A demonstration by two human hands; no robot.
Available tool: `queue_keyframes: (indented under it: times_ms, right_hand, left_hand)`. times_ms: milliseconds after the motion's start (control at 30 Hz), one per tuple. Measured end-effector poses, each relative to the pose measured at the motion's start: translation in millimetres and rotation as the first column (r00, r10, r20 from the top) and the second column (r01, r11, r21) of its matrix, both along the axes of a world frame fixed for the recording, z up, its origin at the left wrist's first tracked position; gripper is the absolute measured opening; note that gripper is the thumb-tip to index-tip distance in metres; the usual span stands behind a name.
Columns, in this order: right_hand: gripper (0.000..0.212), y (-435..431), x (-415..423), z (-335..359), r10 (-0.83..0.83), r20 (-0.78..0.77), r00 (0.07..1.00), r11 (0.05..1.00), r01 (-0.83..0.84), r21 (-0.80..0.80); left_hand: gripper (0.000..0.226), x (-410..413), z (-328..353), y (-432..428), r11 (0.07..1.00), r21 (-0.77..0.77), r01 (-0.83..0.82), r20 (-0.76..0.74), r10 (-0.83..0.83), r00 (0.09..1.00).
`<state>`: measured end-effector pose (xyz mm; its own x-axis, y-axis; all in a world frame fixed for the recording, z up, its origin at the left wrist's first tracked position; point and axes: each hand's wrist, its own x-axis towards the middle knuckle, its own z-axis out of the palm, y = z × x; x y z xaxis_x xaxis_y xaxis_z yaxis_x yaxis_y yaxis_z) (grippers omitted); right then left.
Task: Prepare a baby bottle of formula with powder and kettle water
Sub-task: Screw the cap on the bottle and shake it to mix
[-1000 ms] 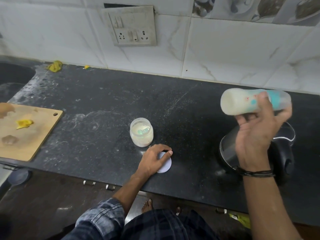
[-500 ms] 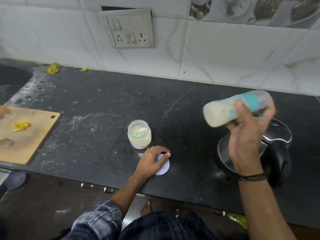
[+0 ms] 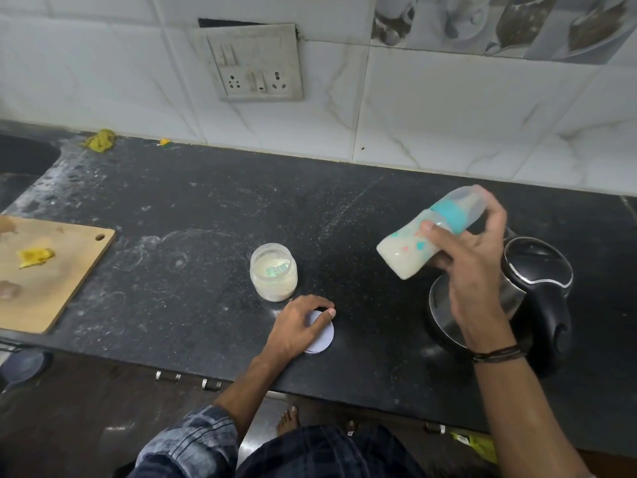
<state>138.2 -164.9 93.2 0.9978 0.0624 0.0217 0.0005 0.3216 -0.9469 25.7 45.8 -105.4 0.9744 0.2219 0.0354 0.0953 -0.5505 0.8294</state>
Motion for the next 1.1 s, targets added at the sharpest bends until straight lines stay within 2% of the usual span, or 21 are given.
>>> queue_keyframes:
  times_ms: [100, 133, 233, 267, 367, 400, 500, 533, 667, 700, 800, 833, 933, 967, 1067, 1100]
  right_hand:
    - [0.066, -1, 3, -1, -0.159, -0.075, 0.984, 0.965, 0.171, 0.2]
    - [0.067, -1, 4, -2, -0.156, -0.102, 0.983, 0.96, 0.175, 0.219]
    - [0.068, -2, 1, -4, 0.008, -0.085, 0.996, 0.997, -0.002, 0.077]
    - [0.067, -3, 0, -3, 0.013, -0.068, 0.998, 0.997, -0.008, 0.072]
    - [0.064, -5, 2, -3, -0.132, -0.071, 0.989, 0.967, 0.144, 0.212]
    - [0.066, -4, 3, -4, -0.145, -0.076, 0.986, 0.964, 0.158, 0.214]
    - [0.066, -1, -3, -8, 0.027, -0.039, 0.999, 1.0, -0.027, 0.011]
    - [0.067, -1, -5, -6, 0.046, -0.024, 0.999, 0.999, -0.046, -0.004]
    - [0.07, -4, -2, -2, -0.171, -0.054, 0.984, 0.96, 0.179, 0.214]
    - [0.072, -3, -1, -1, -0.159, -0.064, 0.985, 0.964, 0.169, 0.204]
    - [0.075, -2, -5, 3, -0.001, -0.009, 1.0, 0.999, 0.001, 0.041]
    - [0.075, -3, -6, 5, -0.02, 0.012, 1.0, 0.998, 0.02, 0.057]
    - [0.07, -8, -4, 9, -0.197, -0.015, 0.98, 0.949, 0.195, 0.247]
    - [0.07, -8, -3, 8, -0.205, -0.029, 0.978, 0.946, 0.206, 0.249]
    - [0.073, -4, -8, 2, -0.007, -0.004, 1.0, 1.0, 0.007, 0.005]
    - [0.075, -5, -11, 1, 0.016, 0.004, 1.0, 1.0, -0.016, -0.014]
  left_hand:
    - [0.017, 0, 1, -1, 1.0, 0.007, -0.008, 0.003, 0.008, 1.0]
    - [0.016, 1, 0, -1, 1.0, 0.006, -0.009, 0.004, 0.009, 1.0]
    - [0.02, 0, -1, 0, 1.0, -0.005, -0.005, 0.006, 0.005, 1.0]
    - [0.021, 0, -1, 0, 1.0, -0.01, -0.002, 0.003, 0.003, 1.0]
    - [0.021, 1, 0, -2, 1.0, -0.008, -0.016, -0.003, 0.016, 1.0]
    - [0.02, 1, 0, -2, 1.0, -0.005, -0.02, -0.002, 0.02, 1.0]
    - [0.022, 0, 0, -1, 1.0, -0.009, -0.016, 0.003, 0.016, 1.0]
    - [0.023, 0, 0, -1, 1.0, -0.012, -0.011, 0.0, 0.011, 1.0]
    - [0.022, 1, 1, -2, 1.0, -0.001, -0.021, -0.002, 0.021, 1.0]
    - [0.021, 1, 0, -2, 1.0, 0.001, -0.023, 0.0, 0.023, 1.0]
    - [0.022, 0, 0, -1, 1.0, -0.009, -0.017, 0.005, 0.017, 1.0]
    - [0.023, 0, 0, -1, 1.0, -0.013, -0.014, 0.001, 0.014, 1.0]
    - [0.023, 0, 2, -2, 1.0, -0.016, -0.024, -0.004, 0.024, 1.0]
    - [0.022, 1, 1, -2, 1.0, -0.014, -0.027, -0.005, 0.027, 1.0]
    - [0.02, 0, 0, -1, 0.999, -0.023, -0.022, -0.002, 0.022, 1.0]
    - [0.02, -1, 0, -1, 1.0, -0.024, -0.019, -0.005, 0.019, 1.0]
